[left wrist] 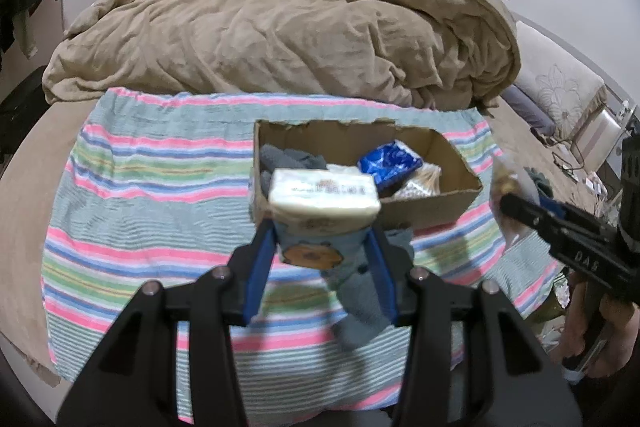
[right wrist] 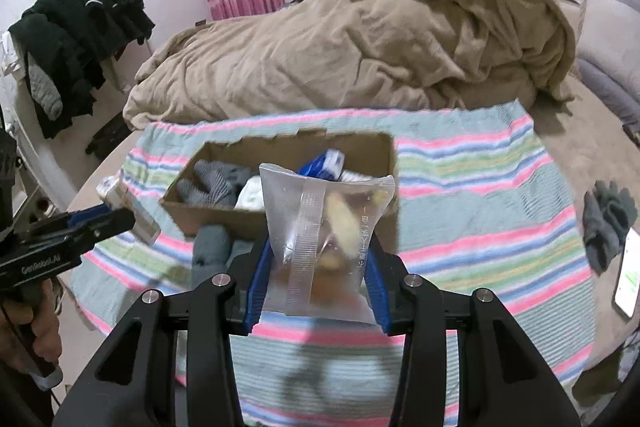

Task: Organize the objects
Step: 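Lower the tissue box and snack bag into the box and open both tools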

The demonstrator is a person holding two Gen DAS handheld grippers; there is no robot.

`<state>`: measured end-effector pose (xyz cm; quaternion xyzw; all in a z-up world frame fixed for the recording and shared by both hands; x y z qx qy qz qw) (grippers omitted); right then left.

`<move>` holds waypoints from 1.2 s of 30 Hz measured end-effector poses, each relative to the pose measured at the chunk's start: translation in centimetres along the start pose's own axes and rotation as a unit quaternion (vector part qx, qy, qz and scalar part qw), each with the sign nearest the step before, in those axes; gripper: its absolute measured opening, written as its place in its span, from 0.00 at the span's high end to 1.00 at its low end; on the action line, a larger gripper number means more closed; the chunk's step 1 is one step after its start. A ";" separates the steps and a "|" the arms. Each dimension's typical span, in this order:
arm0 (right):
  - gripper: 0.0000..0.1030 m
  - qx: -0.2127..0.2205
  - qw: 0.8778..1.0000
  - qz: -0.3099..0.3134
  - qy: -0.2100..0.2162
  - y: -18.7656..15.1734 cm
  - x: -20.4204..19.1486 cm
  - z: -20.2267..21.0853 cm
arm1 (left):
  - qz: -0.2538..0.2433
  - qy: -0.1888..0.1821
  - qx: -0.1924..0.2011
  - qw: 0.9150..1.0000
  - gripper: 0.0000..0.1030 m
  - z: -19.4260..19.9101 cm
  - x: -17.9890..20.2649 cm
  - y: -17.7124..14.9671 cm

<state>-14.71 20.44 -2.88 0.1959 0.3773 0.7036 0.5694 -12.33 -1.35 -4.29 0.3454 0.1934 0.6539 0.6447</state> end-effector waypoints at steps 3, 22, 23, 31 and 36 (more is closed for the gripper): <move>0.56 0.005 1.000 0.007 -0.005 1.0 0.2 -0.5 | -0.003 -0.001 0.003 1.000 0.55 -0.4 0.2 0.8; 0.56 0.015 0.999 0.014 -0.047 4.5 1.4 -6.8 | -0.018 -0.004 -0.004 1.000 0.55 -7.3 1.4 4.3; 0.56 0.010 0.999 0.013 -0.048 4.4 1.4 -7.4 | -0.016 -0.005 -0.008 1.000 0.55 -7.9 1.3 4.3; 0.56 -0.028 0.998 0.011 -0.055 2.6 1.5 -10.9 | -0.020 -0.004 -0.044 0.999 0.55 -11.2 0.8 3.6; 0.49 -0.031 0.998 0.017 -0.058 2.4 1.3 -11.0 | -0.006 0.013 -0.048 0.999 0.43 -11.7 0.3 3.9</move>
Point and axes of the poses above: each gripper's, at about its wrist camera, not at the fingertips, and z roughly against the way its jaws point, x to its right, y to its top, the point moved 3 cm from there along -z, roughly the way its jaws point, and after that the axes turned 1 degree about -y, right-handed, at the moved point
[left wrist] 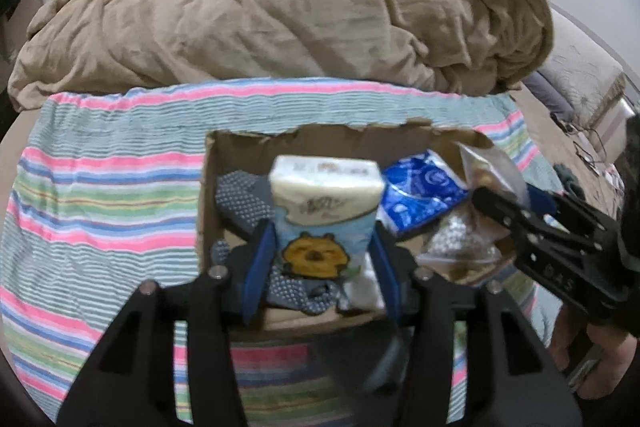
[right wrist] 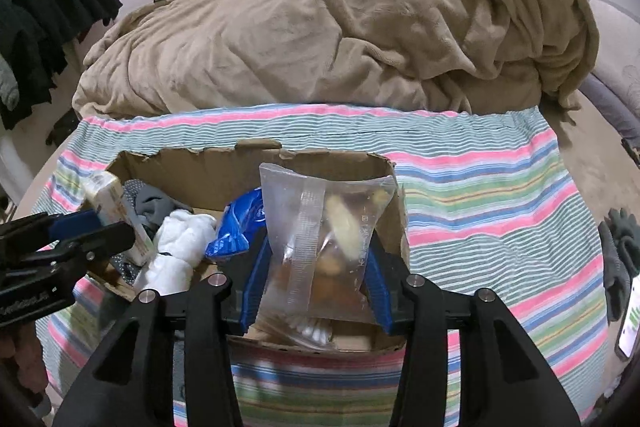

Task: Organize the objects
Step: 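Lower the tissue box and snack bag into the box and open both tools, then grasp the gray sock with the right tool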

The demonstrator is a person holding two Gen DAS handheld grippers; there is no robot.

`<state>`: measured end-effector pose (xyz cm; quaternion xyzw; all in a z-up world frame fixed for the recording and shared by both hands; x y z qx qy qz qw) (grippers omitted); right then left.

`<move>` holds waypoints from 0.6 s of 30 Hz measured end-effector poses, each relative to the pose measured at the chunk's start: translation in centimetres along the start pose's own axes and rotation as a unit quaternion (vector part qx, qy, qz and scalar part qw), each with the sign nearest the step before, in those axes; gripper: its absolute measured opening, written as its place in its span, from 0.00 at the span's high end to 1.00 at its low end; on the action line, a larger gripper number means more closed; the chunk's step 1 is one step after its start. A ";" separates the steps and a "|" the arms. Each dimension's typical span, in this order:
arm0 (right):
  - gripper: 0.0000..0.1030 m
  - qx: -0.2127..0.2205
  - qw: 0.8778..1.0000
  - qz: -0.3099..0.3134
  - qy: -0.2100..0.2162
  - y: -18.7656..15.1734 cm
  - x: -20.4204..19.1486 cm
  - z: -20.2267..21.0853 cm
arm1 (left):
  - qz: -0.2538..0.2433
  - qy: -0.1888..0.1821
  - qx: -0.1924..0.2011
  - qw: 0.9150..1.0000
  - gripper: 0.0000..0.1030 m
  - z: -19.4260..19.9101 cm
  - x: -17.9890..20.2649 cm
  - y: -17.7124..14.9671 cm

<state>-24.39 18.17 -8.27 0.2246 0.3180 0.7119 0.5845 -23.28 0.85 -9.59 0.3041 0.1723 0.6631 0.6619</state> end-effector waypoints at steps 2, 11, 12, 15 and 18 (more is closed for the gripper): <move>0.45 -0.003 1.000 0.004 0.002 0.0 -0.2 0.1 | 0.008 0.001 0.006 1.000 0.40 0.5 -0.1 0.1; 0.33 0.014 1.000 -0.001 -0.008 0.0 -1.2 2.9 | 0.021 0.024 0.045 0.998 0.30 5.0 -1.0 -0.2; 0.33 0.014 1.000 -0.001 -0.007 0.0 -1.4 3.2 | 0.023 0.023 0.047 0.998 0.30 5.5 -1.1 -0.4; 0.33 0.022 1.000 0.002 -0.003 -0.2 -2.3 4.7 | 0.025 0.024 0.054 0.998 0.30 7.1 -1.3 -1.4; 0.33 0.028 1.000 0.005 0.007 -0.5 -3.3 6.2 | 0.028 0.027 0.063 0.997 0.30 9.0 -1.6 -2.4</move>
Point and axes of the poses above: each gripper's, at about its wrist camera, not at the fingertips, and z roughly against the way its jaws point, x to its right, y to its top, the point moved 3 cm from there along -z, roughly the way its jaws point, and after that the axes turned 1 degree about -y, right-handed, at the moved point
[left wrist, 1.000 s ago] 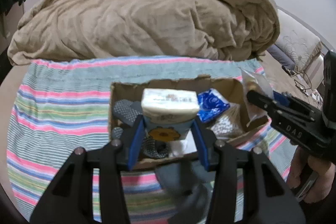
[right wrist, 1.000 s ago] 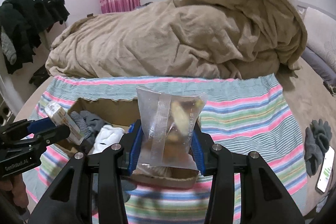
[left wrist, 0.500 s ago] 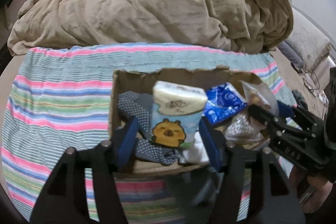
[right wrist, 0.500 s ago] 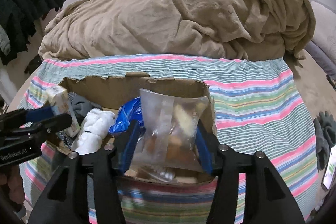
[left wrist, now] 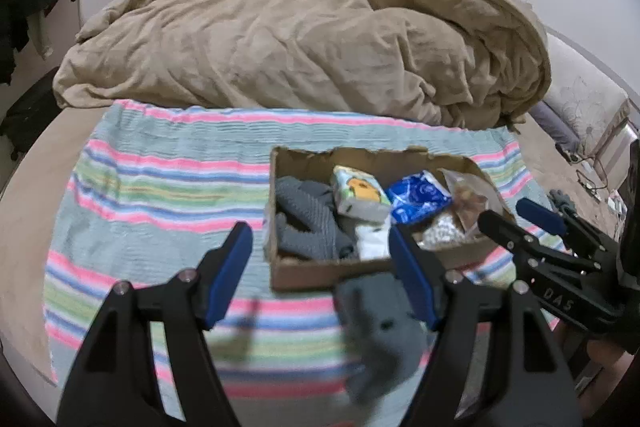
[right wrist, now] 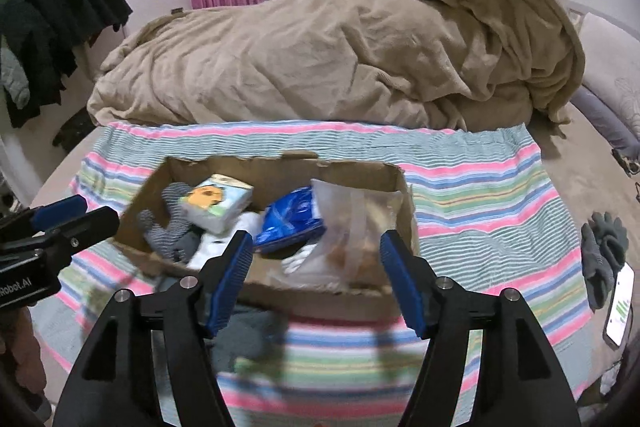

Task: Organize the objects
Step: 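Grasp the gray sock with the right tool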

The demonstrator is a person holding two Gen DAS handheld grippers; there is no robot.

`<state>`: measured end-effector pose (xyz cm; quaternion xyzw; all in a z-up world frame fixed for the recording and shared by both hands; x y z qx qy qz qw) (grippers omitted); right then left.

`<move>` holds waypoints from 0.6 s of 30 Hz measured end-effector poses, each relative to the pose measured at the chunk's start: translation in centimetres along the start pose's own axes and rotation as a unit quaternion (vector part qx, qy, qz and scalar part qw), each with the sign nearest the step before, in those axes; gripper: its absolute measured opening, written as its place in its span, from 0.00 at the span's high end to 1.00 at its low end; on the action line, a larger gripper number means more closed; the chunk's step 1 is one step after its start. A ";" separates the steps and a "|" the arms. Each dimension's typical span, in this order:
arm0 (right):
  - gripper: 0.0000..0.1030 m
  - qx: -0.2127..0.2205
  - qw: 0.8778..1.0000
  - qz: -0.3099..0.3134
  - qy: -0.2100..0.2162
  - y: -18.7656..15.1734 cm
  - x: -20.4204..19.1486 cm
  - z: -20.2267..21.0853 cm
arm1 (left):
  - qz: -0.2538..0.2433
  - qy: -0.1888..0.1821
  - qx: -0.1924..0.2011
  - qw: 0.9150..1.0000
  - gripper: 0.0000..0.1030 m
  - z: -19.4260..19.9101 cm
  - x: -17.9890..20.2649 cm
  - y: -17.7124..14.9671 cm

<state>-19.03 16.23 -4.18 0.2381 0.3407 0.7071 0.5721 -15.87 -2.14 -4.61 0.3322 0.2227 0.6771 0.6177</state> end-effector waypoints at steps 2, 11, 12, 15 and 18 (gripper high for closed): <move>0.33 0.004 1.000 0.003 0.007 -0.3 -0.7 1.0 | 0.003 0.000 0.003 1.000 0.30 1.2 -0.3 -0.7; 0.33 0.002 0.999 0.014 0.037 -2.0 -3.4 3.9 | 0.012 0.007 0.006 1.000 0.30 4.9 -2.0 -3.6; 0.33 0.000 0.999 0.015 0.039 -2.3 -3.6 4.0 | 0.012 0.008 0.005 1.000 0.30 5.0 -2.2 -3.9; 0.33 -0.014 0.999 0.015 0.047 -3.2 -4.2 3.3 | 0.015 0.011 -0.003 1.000 0.30 4.9 -2.9 -5.0; 0.33 -0.033 0.998 0.016 0.053 -4.3 -4.9 2.0 | 0.025 0.013 -0.018 0.999 0.30 4.2 -3.7 -6.3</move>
Point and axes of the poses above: each gripper's, at about its wrist camera, not at the fingertips, and z roughly against the way its jaws point, x to its right, y to its top, the point moved 3 cm from there along -z, roughly the way its jaws point, and after that the axes turned 1 degree about -y, right-handed, at the moved point
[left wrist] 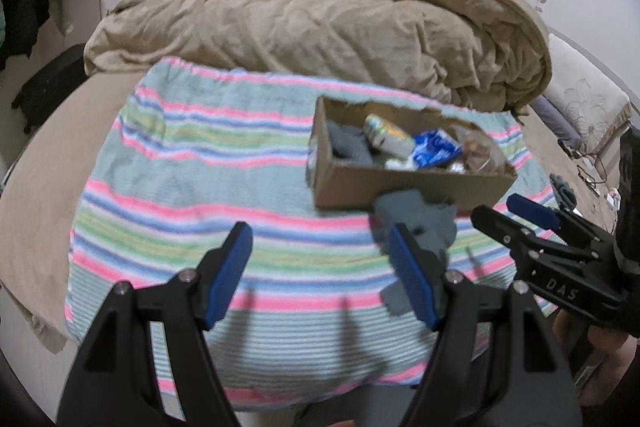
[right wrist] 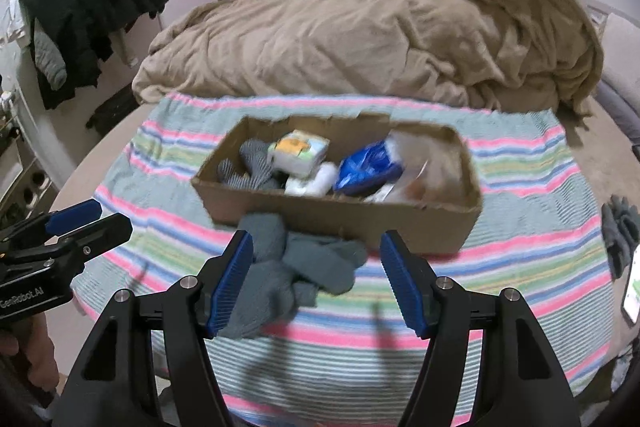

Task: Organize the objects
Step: 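Grasp the gray sock with the right tool, then carry the gray sock over the box and release it inside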

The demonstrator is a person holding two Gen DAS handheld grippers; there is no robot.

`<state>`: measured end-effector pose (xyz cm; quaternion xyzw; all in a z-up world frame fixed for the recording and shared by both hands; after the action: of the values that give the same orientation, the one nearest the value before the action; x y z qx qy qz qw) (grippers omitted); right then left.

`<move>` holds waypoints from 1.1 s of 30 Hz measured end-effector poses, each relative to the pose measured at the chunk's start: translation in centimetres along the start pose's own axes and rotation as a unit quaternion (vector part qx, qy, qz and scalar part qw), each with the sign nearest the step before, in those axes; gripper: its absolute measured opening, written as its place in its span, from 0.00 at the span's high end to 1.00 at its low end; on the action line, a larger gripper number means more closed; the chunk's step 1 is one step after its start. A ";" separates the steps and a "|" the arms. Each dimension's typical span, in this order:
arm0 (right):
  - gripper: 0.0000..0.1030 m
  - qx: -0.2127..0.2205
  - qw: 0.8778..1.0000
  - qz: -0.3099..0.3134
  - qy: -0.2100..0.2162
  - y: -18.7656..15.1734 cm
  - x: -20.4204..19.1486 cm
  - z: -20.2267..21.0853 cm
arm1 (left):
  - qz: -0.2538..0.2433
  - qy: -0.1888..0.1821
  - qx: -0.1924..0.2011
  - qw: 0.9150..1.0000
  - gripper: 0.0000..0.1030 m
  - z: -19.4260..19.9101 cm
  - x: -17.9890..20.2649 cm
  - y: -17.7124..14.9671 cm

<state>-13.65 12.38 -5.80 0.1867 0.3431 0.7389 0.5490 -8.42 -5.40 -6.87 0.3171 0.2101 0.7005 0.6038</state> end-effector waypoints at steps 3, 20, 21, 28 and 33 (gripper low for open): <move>0.33 -0.018 1.000 0.004 0.007 -0.7 -0.6 -1.4 | 0.006 0.001 -0.015 1.000 0.30 -0.9 -0.7 -1.1; 0.58 -0.056 0.996 0.070 0.017 -3.9 -4.2 -6.7 | 0.041 -0.014 -0.056 0.997 0.30 -3.5 -2.0 -3.8; 0.61 -0.056 0.996 0.069 0.021 -3.8 -4.0 -6.5 | 0.043 -0.016 -0.056 0.997 0.30 -3.5 -2.0 -3.9; 0.64 -0.043 0.996 0.074 0.028 -4.0 -3.8 -4.0 | 0.040 -0.021 -0.049 0.998 0.30 -2.5 -1.3 -3.9; 0.64 -0.032 0.998 0.042 0.042 -3.4 -2.2 -1.5 | 0.035 -0.025 -0.042 0.998 0.30 -1.7 -0.7 -3.4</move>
<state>-11.54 10.37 -9.07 0.1521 0.3342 0.7793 0.5077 -7.16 -5.27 -10.54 0.3156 0.1541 0.7213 0.5970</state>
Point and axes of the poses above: each gripper's, at about its wrist camera, not at the fingertips, and z roughly against the way its jaws point, x to its right, y to its top, the point moved 3 cm from there along -z, roughly the way its jaws point, and after that the axes turned 1 degree about -y, right-handed, at the moved point
